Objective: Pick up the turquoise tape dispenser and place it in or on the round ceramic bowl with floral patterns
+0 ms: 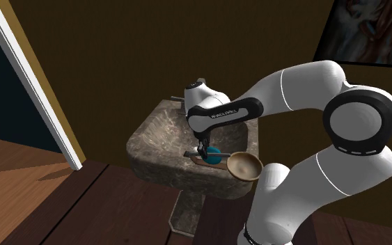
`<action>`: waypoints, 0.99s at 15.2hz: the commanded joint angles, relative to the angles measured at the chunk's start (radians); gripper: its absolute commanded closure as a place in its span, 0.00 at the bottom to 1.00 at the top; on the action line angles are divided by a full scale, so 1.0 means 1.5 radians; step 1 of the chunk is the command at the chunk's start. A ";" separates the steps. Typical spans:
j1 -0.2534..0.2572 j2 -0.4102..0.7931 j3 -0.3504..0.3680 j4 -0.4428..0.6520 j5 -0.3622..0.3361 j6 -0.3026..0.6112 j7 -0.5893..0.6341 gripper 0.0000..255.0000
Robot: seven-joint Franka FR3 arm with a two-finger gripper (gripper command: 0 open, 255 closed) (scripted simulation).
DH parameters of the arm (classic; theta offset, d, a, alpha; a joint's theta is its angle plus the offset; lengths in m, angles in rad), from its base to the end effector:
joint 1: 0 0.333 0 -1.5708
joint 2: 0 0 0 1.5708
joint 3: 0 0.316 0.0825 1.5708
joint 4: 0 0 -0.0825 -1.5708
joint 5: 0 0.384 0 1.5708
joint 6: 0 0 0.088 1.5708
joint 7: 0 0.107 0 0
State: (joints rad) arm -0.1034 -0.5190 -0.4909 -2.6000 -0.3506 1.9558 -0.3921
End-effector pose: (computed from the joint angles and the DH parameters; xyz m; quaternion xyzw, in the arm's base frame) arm 0.2986 -0.2221 0.3927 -0.9961 -0.0168 0.0864 0.0001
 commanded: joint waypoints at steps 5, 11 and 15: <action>0.000 -0.021 0.013 0.030 0.007 -0.051 -0.002 1.00; 0.002 -0.039 0.027 0.071 0.015 -0.110 -0.006 1.00; 0.003 -0.047 0.036 0.101 0.021 -0.148 -0.009 1.00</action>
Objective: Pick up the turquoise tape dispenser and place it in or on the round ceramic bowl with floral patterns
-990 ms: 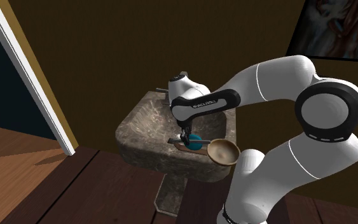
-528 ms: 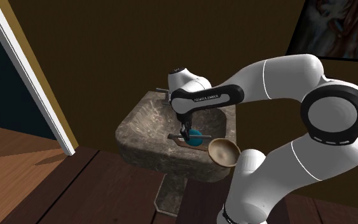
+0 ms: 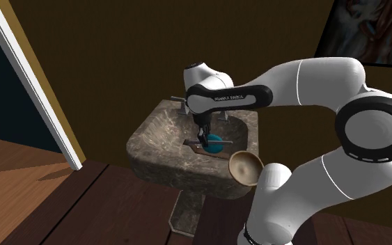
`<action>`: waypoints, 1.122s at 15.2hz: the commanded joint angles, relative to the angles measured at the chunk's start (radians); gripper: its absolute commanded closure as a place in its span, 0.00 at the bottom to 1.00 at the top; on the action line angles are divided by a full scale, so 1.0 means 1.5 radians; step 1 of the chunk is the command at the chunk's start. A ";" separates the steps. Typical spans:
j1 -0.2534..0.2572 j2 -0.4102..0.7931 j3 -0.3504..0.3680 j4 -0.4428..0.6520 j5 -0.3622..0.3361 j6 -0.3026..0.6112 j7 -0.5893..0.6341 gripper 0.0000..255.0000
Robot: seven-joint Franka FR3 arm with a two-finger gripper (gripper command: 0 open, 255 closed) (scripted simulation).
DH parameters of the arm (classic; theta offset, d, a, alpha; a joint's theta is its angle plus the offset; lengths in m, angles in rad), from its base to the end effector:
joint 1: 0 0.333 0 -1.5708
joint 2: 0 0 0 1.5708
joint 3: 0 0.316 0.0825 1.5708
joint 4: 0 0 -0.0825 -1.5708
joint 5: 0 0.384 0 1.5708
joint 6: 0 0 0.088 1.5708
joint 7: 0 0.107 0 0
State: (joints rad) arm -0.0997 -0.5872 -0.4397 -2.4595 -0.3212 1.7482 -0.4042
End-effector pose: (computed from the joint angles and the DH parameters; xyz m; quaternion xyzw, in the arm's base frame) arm 0.2988 -0.2221 0.4667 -0.9961 -0.0168 0.0861 0.0000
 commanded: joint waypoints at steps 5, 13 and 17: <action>0.002 -0.008 0.012 0.047 0.008 -0.055 -0.005 1.00; -0.032 -0.111 0.021 0.021 -0.019 -0.129 -0.026 1.00; -0.072 -0.210 0.020 -0.020 -0.050 -0.184 -0.056 1.00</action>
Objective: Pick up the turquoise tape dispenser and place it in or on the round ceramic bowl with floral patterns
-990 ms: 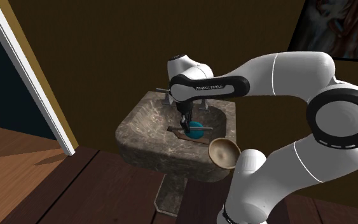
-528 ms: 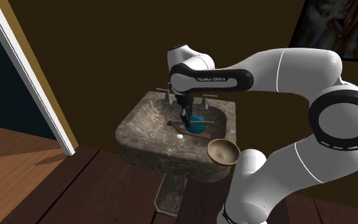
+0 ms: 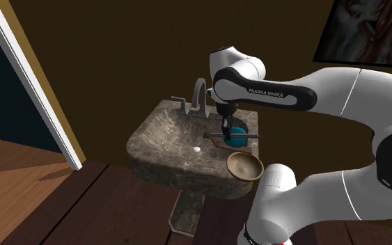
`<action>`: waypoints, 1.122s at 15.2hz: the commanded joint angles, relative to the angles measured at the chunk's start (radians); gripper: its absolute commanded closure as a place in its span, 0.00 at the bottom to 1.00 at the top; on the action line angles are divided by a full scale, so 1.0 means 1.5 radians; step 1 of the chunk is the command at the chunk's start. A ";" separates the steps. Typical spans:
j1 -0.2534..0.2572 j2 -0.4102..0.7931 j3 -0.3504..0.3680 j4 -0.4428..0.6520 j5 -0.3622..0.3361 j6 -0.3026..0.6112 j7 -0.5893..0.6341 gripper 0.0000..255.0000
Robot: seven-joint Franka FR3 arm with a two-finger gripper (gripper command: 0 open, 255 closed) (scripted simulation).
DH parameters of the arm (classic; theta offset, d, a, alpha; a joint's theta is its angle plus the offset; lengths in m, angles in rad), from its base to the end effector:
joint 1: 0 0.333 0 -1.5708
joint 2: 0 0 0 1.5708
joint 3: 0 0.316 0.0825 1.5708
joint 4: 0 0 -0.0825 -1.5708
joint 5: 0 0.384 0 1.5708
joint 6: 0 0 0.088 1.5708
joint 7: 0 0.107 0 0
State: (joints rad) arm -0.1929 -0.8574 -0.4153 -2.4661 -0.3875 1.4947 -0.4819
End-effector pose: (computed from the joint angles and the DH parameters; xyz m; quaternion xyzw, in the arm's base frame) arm 0.2069 -0.2262 0.5263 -0.9962 -0.0166 0.0860 0.0004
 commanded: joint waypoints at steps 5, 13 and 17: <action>-0.066 -0.154 -0.003 -0.048 -0.050 -0.099 -0.061 1.00; -0.078 -0.174 -0.031 -0.125 -0.075 -0.044 -0.052 1.00; -0.084 -0.181 -0.047 -0.161 -0.091 -0.015 -0.047 1.00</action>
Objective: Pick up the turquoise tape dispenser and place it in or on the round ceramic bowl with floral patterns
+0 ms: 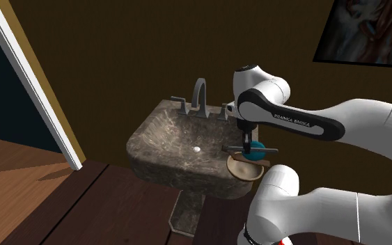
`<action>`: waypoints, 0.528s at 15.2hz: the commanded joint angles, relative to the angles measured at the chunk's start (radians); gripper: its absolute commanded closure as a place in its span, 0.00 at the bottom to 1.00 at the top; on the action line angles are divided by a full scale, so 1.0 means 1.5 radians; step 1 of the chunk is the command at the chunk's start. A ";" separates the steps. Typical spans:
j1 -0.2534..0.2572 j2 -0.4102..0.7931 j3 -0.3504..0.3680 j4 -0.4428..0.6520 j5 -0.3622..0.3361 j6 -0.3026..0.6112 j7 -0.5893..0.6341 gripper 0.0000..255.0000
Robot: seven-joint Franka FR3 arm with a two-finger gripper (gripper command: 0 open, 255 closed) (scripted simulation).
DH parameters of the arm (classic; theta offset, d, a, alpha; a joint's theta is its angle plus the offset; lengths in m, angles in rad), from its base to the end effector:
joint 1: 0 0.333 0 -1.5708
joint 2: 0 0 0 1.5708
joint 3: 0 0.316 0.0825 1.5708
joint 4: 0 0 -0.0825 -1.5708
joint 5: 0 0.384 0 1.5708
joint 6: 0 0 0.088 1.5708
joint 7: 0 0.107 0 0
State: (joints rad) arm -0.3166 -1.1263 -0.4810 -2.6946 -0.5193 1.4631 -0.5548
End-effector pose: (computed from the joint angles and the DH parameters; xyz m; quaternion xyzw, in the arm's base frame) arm 0.1226 -0.2228 0.4753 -0.9961 -0.0168 0.0866 0.0004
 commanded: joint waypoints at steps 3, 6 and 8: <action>-0.006 -0.005 -0.016 -0.034 -0.016 0.029 0.005 1.00; -0.010 -0.006 -0.025 -0.050 -0.024 0.043 0.007 1.00; -0.010 -0.006 -0.025 -0.050 -0.024 0.043 0.007 1.00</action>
State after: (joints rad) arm -0.3306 -1.1350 -0.5181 -2.7683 -0.5556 1.5267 -0.5443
